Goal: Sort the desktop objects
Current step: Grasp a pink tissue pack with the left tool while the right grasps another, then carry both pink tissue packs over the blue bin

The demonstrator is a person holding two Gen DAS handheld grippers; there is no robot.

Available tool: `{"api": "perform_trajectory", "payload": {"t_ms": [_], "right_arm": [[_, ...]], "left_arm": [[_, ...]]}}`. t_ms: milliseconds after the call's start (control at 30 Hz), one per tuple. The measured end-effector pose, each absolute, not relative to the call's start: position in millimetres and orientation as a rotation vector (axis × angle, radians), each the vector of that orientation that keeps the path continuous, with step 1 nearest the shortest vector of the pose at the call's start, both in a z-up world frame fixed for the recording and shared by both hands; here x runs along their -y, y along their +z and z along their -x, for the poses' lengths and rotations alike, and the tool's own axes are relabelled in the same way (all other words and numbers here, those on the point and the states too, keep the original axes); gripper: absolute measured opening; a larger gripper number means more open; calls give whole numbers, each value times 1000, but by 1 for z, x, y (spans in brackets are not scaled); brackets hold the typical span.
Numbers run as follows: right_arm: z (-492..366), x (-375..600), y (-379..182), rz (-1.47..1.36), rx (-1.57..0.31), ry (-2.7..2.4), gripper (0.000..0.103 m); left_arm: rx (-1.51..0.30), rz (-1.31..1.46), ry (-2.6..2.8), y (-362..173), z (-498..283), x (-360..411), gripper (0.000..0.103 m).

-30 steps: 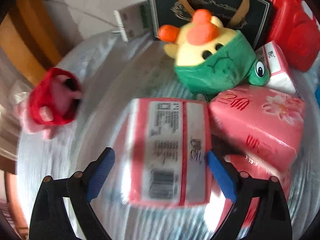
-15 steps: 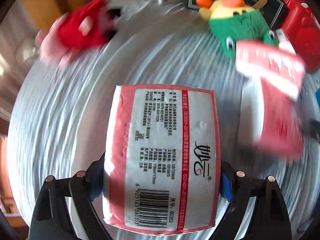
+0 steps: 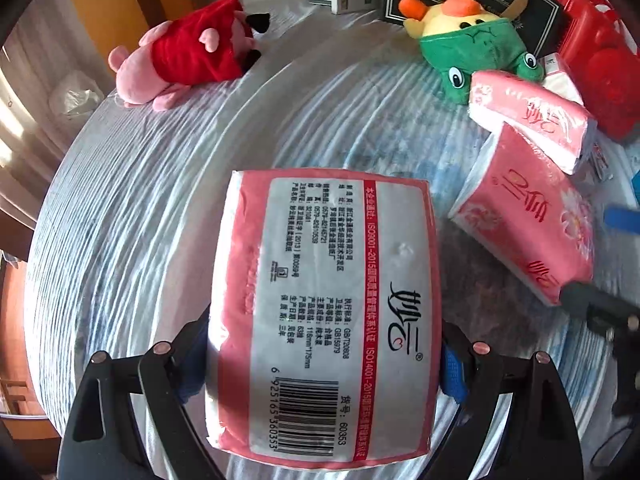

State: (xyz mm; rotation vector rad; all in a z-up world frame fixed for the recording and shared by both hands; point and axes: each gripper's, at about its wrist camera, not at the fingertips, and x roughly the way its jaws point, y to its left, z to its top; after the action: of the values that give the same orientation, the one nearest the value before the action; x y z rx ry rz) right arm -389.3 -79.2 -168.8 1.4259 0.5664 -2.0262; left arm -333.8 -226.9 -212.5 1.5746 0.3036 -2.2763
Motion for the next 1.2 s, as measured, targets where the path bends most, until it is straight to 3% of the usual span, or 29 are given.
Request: {"api": "perform_trajectory", "payload": {"t_ms": [233,400,600,633,667,733,1200], "right_arm": [[430,91,-194,-1441,-529,-1941,103],[402,109,-204,-1476,-572,-1851,103],[417,115,-214,-1567,-413,-1890,103],[419,115,-215,-1587,-381,-1899,101],[419,116,-215,-1601,-392,-1922,92],[412,118,-211,-1607,-421,-1931,91],[311,23,-96,-1433,-258,-2193,91]], "left_arm": [[-291,-1597,-2273,-222,346,228,90],[-227,-1587,-2243,-223,347,229,90],[-212,-1553,-2222,-217,338,240,90],[-209,-1541,-2226,-213,336,241,90],[-211,-1532,-2229,-210,334,242,90],[-197,-1513,-2238,-202,330,241,90],[-142,-1318,-2494,-111,268,184,90]]}}
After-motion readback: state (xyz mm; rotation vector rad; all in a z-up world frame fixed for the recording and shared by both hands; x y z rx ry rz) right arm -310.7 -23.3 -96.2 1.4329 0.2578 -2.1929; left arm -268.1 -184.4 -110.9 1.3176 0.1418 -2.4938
